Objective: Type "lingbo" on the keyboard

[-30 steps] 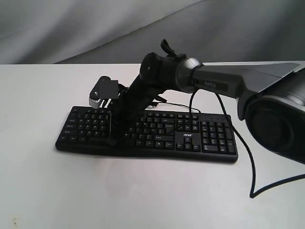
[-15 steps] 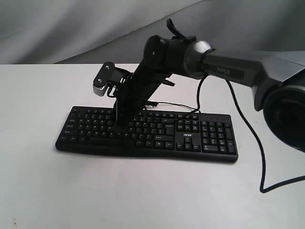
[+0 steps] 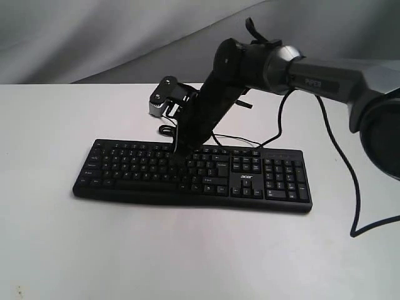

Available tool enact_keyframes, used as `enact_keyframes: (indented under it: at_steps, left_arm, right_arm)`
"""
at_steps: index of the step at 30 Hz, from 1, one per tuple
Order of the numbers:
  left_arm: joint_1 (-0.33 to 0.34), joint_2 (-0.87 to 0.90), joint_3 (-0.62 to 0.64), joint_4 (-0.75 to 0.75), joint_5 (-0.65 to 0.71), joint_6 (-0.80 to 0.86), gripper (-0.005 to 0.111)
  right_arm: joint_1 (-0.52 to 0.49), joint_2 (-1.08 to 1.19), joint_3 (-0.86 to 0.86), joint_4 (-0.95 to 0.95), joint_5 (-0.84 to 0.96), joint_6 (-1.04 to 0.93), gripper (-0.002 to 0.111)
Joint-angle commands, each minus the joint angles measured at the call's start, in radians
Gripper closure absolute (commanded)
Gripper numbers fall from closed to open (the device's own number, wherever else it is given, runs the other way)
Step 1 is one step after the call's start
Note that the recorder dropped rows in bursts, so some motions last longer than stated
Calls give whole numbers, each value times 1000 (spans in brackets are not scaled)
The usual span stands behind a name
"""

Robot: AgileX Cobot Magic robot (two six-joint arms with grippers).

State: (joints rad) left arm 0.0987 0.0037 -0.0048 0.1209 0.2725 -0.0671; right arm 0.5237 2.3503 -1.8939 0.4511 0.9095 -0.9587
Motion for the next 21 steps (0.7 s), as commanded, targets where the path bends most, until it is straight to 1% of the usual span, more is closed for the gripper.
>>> enact_keyframes:
  at_steps: [1, 21]
  left_arm:
    - [1, -4, 5, -4, -5, -2, 106]
    - [1, -4, 5, -4, -5, -2, 106]
  right_arm:
    - [-7, -8, 14, 8, 0, 3, 108]
    - [-7, 26, 14, 11, -16, -1, 108]
